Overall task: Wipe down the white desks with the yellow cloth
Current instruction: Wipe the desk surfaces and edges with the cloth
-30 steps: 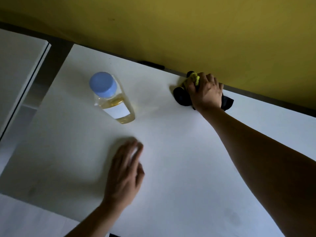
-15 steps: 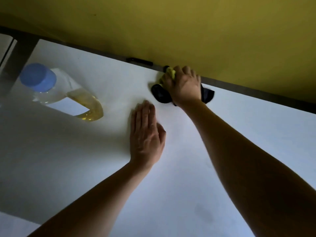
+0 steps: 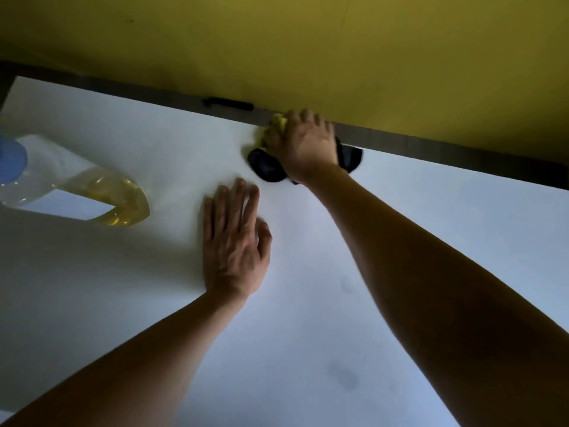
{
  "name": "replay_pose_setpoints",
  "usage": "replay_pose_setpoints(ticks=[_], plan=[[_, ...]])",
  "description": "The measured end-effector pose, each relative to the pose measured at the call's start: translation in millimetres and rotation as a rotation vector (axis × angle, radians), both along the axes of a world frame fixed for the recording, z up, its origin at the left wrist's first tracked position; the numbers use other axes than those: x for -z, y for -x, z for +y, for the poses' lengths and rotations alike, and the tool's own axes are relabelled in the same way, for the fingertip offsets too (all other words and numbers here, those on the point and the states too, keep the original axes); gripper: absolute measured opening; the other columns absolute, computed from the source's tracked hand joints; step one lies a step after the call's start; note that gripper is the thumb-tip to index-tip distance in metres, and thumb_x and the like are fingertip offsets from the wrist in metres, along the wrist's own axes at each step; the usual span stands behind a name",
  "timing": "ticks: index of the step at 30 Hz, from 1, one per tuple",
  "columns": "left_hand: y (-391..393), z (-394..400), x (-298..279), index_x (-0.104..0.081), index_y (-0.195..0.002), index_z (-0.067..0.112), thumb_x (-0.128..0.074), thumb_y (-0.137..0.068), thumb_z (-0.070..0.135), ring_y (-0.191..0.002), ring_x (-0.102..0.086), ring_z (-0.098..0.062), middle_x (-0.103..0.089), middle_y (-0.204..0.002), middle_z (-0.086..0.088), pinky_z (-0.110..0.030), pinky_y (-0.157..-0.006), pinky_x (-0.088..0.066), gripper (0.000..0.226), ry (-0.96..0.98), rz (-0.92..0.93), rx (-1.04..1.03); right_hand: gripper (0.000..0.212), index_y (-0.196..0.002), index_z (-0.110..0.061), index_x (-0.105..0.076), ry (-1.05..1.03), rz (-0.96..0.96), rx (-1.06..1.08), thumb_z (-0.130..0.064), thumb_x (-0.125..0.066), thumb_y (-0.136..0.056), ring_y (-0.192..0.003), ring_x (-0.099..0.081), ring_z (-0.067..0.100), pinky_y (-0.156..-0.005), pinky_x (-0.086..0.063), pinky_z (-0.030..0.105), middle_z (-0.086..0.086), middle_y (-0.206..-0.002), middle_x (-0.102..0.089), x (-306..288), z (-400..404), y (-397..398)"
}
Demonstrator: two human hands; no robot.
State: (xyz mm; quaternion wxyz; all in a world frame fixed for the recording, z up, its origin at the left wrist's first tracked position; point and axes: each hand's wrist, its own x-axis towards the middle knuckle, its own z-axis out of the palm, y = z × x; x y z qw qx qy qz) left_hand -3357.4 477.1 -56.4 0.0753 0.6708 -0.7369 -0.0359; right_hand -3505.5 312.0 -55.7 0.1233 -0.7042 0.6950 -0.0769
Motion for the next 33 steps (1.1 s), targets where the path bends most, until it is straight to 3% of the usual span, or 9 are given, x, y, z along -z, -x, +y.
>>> replay_pose_setpoints(ticks=[3, 7, 10, 16, 21, 28, 33], plan=[[-1.1, -1.4, 0.4, -0.037, -0.159, 0.012, -0.042, -0.100, 0.029, -0.154, -0.030, -0.035, -0.031, -0.167, -0.012, -0.053, -0.128, -0.016, 0.062, 0.017, -0.002, 0.000, 0.052, -0.125, -0.014, -0.054, 0.005, -0.046, -0.097, -0.054, -0.034, -0.100, -0.114, -0.054, 0.035, -0.095, -0.039, 0.042, 0.015, -0.123, -0.059, -3.4, -13.8, -26.0], [-2.0, -0.5, -2.3, -0.036, -0.160, 0.014, -0.039, -0.100, 0.030, -0.154, -0.030, -0.034, -0.030, -0.168, -0.010, -0.052, -0.128, -0.018, 0.062, 0.018, 0.016, 0.007, 0.049, -0.125, -0.014, -0.055, 0.021, -0.074, -0.138, -0.053, -0.036, -0.100, -0.113, -0.054, 0.035, -0.094, -0.039, 0.041, 0.014, -0.121, -0.059, -4.5, -5.5, -1.6], [-1.2, -2.0, -2.9, -0.037, -0.160, 0.015, -0.037, -0.100, 0.031, -0.155, -0.029, -0.034, -0.029, -0.169, -0.008, -0.052, -0.127, -0.019, 0.061, 0.012, 0.030, 0.006, 0.047, -0.123, -0.013, -0.056, 0.035, -0.075, -0.068, -0.049, -0.040, -0.098, -0.111, -0.053, 0.037, -0.091, -0.037, 0.042, 0.017, -0.119, -0.059, -1.9, 15.9, 51.1], [1.0, -2.9, -1.9, -0.037, -0.160, 0.015, -0.034, -0.101, 0.031, -0.155, -0.029, -0.034, -0.028, -0.169, -0.007, -0.054, -0.127, -0.020, 0.061, -0.003, 0.012, -0.006, 0.060, -0.119, -0.007, -0.056, 0.028, -0.070, 0.105, -0.052, -0.028, -0.090, -0.106, -0.053, 0.039, -0.090, -0.039, 0.045, 0.023, -0.115, -0.058, -6.2, 53.3, 148.0], [-0.5, -3.3, 2.5, -0.036, -0.160, 0.015, -0.037, -0.102, 0.031, -0.155, -0.029, -0.035, -0.028, -0.169, -0.008, -0.054, -0.127, -0.019, 0.061, 0.007, 0.008, 0.001, 0.051, -0.117, -0.010, -0.058, 0.044, -0.038, 0.166, -0.049, -0.035, -0.094, -0.109, -0.053, 0.039, -0.092, -0.038, 0.045, 0.021, -0.117, -0.060, -2.8, 44.4, 114.8], [-2.5, -3.3, 3.1, -0.035, -0.160, 0.015, -0.039, -0.100, 0.031, -0.155, -0.029, -0.035, -0.029, -0.169, -0.009, -0.052, -0.127, -0.018, 0.062, 0.008, 0.031, -0.001, 0.047, -0.122, -0.017, -0.057, 0.042, -0.081, 0.026, -0.052, -0.036, -0.098, -0.113, -0.054, 0.034, -0.093, -0.037, 0.042, 0.011, -0.119, -0.060, -4.0, 6.7, 0.0], [-2.8, -1.1, 2.9, -0.036, -0.160, 0.016, -0.039, -0.102, 0.029, -0.154, -0.029, -0.036, -0.029, -0.169, -0.009, -0.054, -0.127, -0.019, 0.060, 0.018, 0.021, 0.024, 0.047, -0.123, -0.017, -0.056, 0.064, -0.088, 0.019, -0.052, -0.038, -0.097, -0.113, -0.053, 0.034, -0.093, -0.036, 0.042, 0.013, -0.121, -0.059, -1.7, 20.8, 35.7]])
